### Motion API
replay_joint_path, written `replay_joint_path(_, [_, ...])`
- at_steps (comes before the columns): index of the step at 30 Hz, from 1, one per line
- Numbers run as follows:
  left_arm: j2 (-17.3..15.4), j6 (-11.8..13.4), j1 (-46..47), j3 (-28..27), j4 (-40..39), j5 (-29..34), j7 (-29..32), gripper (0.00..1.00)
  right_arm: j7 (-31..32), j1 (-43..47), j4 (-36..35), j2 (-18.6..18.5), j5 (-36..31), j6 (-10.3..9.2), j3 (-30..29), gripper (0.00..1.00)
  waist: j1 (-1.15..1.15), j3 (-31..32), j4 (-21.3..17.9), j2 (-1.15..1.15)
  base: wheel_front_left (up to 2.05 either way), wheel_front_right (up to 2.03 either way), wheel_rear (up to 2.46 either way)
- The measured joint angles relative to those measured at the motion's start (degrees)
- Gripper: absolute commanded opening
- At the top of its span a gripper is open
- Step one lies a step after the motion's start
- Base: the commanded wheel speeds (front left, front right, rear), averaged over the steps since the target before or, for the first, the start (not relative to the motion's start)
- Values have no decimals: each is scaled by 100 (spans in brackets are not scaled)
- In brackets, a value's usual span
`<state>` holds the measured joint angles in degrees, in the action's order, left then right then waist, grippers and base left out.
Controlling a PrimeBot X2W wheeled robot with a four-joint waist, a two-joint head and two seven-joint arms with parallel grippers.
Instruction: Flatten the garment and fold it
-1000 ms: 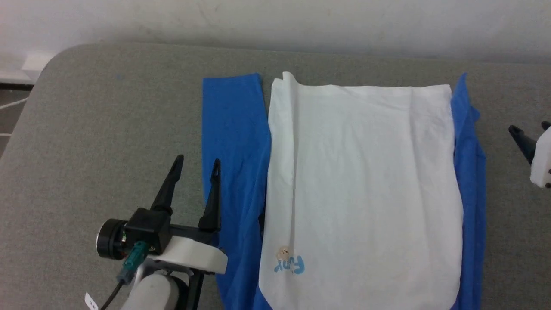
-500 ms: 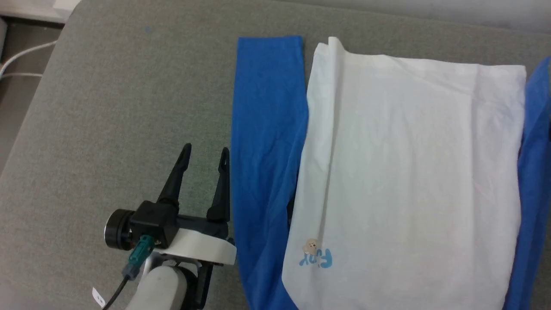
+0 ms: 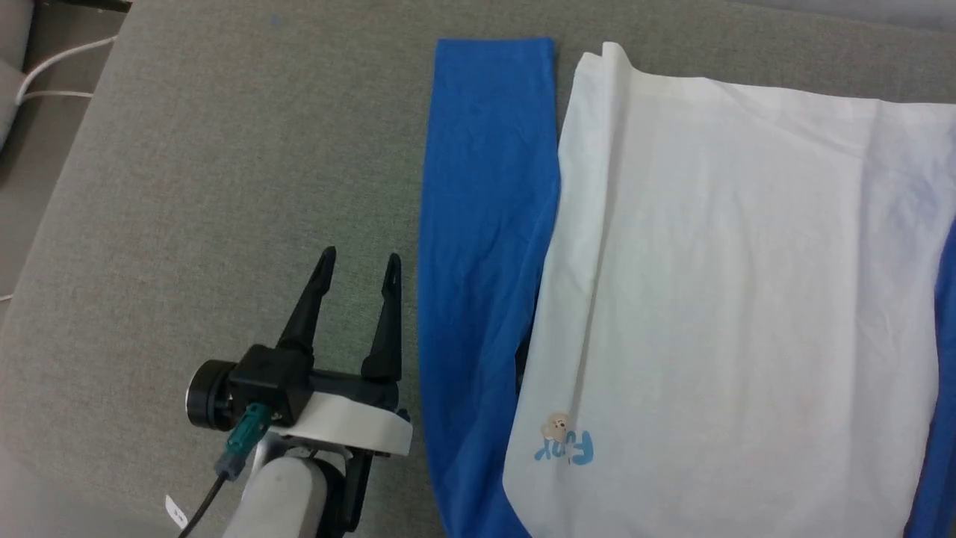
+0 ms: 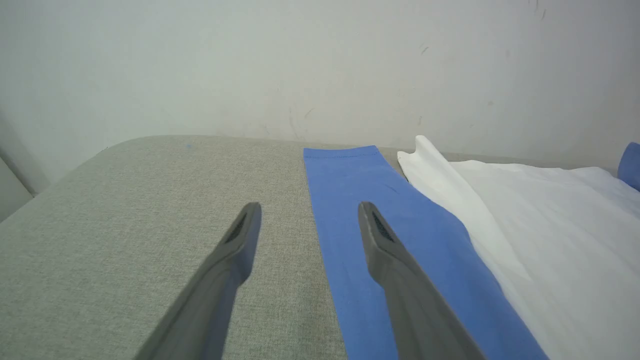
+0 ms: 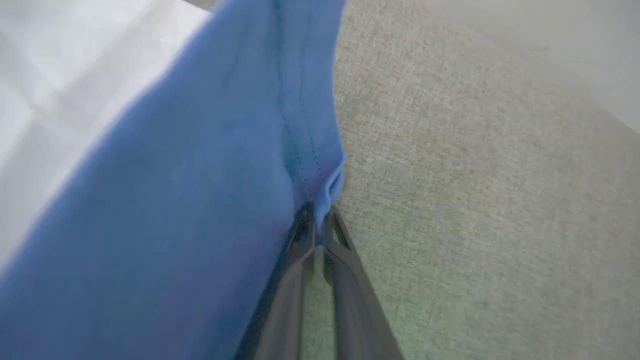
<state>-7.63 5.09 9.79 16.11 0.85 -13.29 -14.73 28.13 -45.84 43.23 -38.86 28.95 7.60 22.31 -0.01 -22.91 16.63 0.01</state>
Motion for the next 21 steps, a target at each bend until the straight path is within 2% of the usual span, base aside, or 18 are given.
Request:
replay_joint_path(5, [34,-102,-1,-129,98,41,0,100,-383,19,293,30,123,8,-34,0,1,133,-43,0,0,0,0])
replay_joint_path(12, [76,-210,-66,-276,208,99,0,100,-827,328,732,-125,135,2,-179,0,1,529,-183,0,0,0,0])
replay_joint_path(21, [94,-260,-529,-475,287,129,0,100,-743,673,218,-438,248,2,-192,0,0,1249,-466,0,0,0,0])
